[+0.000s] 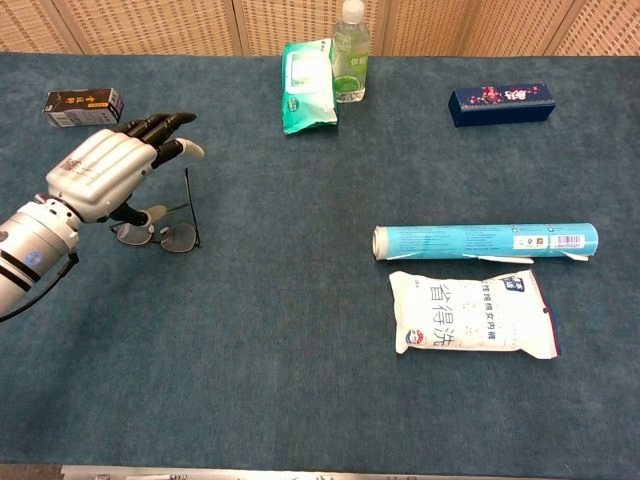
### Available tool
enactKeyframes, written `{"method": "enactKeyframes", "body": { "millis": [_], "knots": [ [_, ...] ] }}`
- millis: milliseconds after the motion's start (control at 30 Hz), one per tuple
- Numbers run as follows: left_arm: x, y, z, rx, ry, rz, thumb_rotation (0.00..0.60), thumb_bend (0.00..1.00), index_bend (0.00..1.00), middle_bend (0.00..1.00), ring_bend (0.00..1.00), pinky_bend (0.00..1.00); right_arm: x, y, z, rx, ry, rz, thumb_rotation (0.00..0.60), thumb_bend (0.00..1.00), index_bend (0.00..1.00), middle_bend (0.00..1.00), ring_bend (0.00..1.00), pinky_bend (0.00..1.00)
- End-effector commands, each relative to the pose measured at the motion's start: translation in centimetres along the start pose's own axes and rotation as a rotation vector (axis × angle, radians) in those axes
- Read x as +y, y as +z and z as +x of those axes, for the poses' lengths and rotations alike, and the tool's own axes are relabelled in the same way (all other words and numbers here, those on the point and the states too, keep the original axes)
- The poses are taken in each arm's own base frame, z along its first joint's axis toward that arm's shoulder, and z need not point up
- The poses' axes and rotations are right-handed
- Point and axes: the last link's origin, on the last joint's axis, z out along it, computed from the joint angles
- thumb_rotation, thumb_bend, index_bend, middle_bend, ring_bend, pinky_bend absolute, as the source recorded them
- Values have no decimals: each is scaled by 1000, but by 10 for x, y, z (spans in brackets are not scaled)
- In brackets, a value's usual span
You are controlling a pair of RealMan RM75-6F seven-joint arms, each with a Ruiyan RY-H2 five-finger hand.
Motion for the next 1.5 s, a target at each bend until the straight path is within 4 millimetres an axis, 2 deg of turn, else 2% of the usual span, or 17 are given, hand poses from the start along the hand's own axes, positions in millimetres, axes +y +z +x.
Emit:
{"method": "enactKeyframes", "body": {
  "millis": [33,733,933,1067,1333,1500],
  "knots": [
    [1,0,-3,-6,-8,0,600,246,206,0,0,122,0,0,0,1,1,0,600,323,392,366,223,373],
    [2,4,-26,-64,-30,5,600,246,207,0,0,122,0,-1,4,12,11,-2,600,322,391,366,222,373],
    [1,3,-26,-64,-34,10,600,246,206,0,0,122,0,-1,5,14,12,-2,600,322,391,366,222,373],
    [-1,1,-15,-26,-36,13,600,246,206,0,0,122,0,-1,5,15,14,-1,600,322,391,366,223,373],
    [-13,-16,29,92,-27,54,600,246,206,0,0,122,-2,-3,6,16,16,8,600,322,391,366,222,373],
    [-12,-29,57,150,-33,62,600,246,207,0,0,122,-3,-5,5,14,15,13,600,322,391,366,222,373]
  ]
}}
